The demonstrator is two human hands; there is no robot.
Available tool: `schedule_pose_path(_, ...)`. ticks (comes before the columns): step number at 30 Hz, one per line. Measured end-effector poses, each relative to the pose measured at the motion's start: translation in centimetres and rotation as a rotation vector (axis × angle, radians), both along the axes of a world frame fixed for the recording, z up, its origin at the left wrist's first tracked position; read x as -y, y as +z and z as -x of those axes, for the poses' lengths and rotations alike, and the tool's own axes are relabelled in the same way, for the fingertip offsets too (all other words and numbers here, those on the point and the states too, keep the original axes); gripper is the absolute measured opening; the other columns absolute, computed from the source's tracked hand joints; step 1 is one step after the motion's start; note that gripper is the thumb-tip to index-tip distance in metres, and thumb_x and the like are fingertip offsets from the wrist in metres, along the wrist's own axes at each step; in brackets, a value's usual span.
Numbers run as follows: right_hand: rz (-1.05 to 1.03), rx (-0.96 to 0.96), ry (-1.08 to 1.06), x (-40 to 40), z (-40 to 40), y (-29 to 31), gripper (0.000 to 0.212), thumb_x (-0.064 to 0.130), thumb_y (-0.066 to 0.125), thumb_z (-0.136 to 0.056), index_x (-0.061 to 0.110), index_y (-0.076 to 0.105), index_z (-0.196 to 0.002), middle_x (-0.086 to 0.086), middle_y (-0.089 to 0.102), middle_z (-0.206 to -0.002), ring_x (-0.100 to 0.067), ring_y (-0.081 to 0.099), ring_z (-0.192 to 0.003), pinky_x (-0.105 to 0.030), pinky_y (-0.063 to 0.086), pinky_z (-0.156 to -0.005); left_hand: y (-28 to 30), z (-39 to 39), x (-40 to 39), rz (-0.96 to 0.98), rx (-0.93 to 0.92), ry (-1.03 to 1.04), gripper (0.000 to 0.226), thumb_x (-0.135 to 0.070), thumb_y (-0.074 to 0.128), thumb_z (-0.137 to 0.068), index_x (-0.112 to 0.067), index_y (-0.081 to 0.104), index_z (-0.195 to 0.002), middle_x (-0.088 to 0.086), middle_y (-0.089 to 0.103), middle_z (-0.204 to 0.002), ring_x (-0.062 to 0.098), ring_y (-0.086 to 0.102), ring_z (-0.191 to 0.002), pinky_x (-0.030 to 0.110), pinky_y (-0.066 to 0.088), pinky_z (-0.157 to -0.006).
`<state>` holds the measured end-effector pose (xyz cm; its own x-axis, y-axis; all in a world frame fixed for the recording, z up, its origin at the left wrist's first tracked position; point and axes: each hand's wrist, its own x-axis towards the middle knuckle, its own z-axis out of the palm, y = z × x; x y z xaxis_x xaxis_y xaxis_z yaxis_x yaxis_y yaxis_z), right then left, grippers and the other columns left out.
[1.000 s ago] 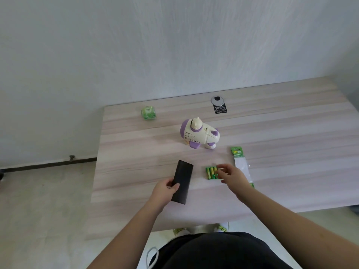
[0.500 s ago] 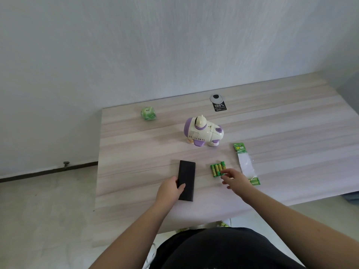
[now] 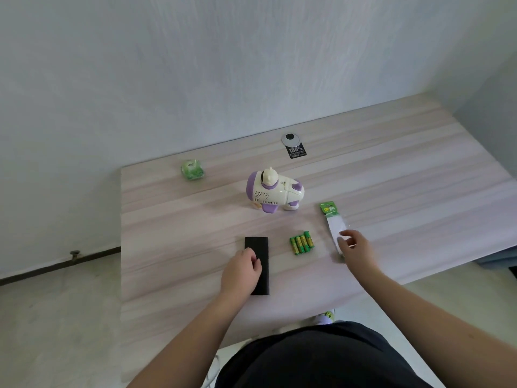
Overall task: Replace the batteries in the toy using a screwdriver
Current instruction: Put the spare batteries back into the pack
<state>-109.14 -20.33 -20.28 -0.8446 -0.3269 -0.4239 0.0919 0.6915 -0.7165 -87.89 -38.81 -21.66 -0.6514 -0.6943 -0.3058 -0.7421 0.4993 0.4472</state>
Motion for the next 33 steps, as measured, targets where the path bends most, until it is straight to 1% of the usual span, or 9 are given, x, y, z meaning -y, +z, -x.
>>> schedule_pose_path(3,-0.126,-0.104,-0.01,-1.1,1.9,-0.4,0.041,0.032,0.063,-0.09,0.017,0.051,-0.125,-0.007,0.054,-0.108,-0.021,0.054,-0.084,-0.029,0.041,-0.061,0.6,1.9,-0.7,-0.049,-0.028,-0.029,0.012,-0.029,0.052,-0.093,-0.018,0.055,-0.094,0.0,0.062,-0.08,0.023,0.059,-0.075,0.034,0.045,-0.062)
schedule_pose_path(7,-0.296,0.05,0.139,-1.6,3.6,-2.0,0.06,0.035,0.074,-0.08,0.016,0.046,-0.129,-0.01,0.047,-0.122,-0.025,0.055,-0.097,-0.036,0.049,-0.08,1.3,4.5,-2.4,-0.105,-0.022,-0.058,0.01,-0.03,0.052,-0.094,-0.022,0.055,-0.098,0.0,0.066,-0.082,0.02,0.062,-0.077,0.034,0.05,-0.066)
schedule_pose_path(14,-0.301,0.022,0.262,-2.2,5.0,-2.8,0.041,0.034,0.076,-0.078,0.016,0.052,-0.106,-0.003,0.05,-0.105,-0.019,0.051,-0.088,-0.031,0.043,-0.074,2.8,9.7,-5.7,-0.219,-0.051,-0.036,0.013,-0.03,0.053,-0.096,-0.022,0.058,-0.104,-0.005,0.06,-0.079,0.014,0.059,-0.074,0.027,0.045,-0.063)
schedule_pose_path(18,-0.333,-0.026,0.351,-2.6,5.3,-3.2,0.026,0.038,0.069,-0.082,0.021,0.051,-0.09,-0.002,0.05,-0.106,-0.021,0.049,-0.098,-0.032,0.043,-0.077,3.0,12.1,-7.5,-0.235,-0.033,-0.036,0.015,-0.03,0.052,-0.095,-0.022,0.06,-0.105,-0.005,0.061,-0.083,0.015,0.057,-0.078,0.027,0.04,-0.067)
schedule_pose_path(20,-0.341,-0.084,0.373,-2.9,5.3,-3.4,0.021,0.038,0.066,-0.086,0.024,0.051,-0.086,-0.002,0.049,-0.109,-0.023,0.048,-0.103,-0.032,0.041,-0.08,2.9,13.0,-8.3,-0.221,-0.013,-0.091,0.017,-0.031,0.05,-0.095,-0.021,0.058,-0.107,-0.001,0.065,-0.085,0.02,0.059,-0.079,0.03,0.044,-0.068)
schedule_pose_path(24,-0.253,-0.135,0.37,-3.3,5.5,-3.6,0.017,0.03,0.066,-0.088,0.024,0.05,-0.086,-0.003,0.045,-0.11,-0.026,0.051,-0.099,-0.034,0.044,-0.083,2.7,14.1,-9.6,-0.248,-0.003,-0.139,0.026,-0.03,0.05,-0.095,-0.02,0.055,-0.119,0.003,0.065,-0.094,0.021,0.06,-0.085,0.035,0.05,-0.076)
schedule_pose_path(28,-0.105,-0.043,0.331,-3.5,6.2,-3.0,0.016,0.015,0.068,-0.087,0.019,0.053,-0.084,-0.003,0.042,-0.109,-0.021,0.057,-0.074,-0.036,0.051,-0.071,2.2,15.1,-10.3,-0.258,-0.029,-0.119,0.04,-0.029,0.051,-0.096,-0.015,0.048,-0.133,0.003,0.057,-0.12,0.02,0.058,-0.101,0.03,0.045,-0.085)
schedule_pose_path(31,-0.015,-0.043,0.314,-3.8,6.6,-2.1,0.015,0.011,0.069,-0.085,0.016,0.056,-0.086,-0.002,0.041,-0.105,-0.019,0.054,-0.076,-0.029,0.046,-0.068,2.5,16.2,-10.5,-0.321,-0.021,-0.076,0.042,-0.035,0.051,-0.097,-0.013,0.048,-0.132,0.004,0.058,-0.122,0.02,0.06,-0.103,0.03,0.047,-0.088)
schedule_pose_path(33,0.066,-0.072,0.302,-3.9,6.7,-1.2,0.017,0.01,0.071,-0.083,0.017,0.056,-0.085,0.0,0.041,-0.102,-0.02,0.054,-0.079,-0.024,0.045,-0.068,3.1,17.3,-10.7,-0.48,-0.048,0.08,0.053,-0.048,0.05,-0.095,-0.017,0.043,-0.138,0.0,0.057,-0.125,0.015,0.058,-0.105,0.028,0.047,-0.088)
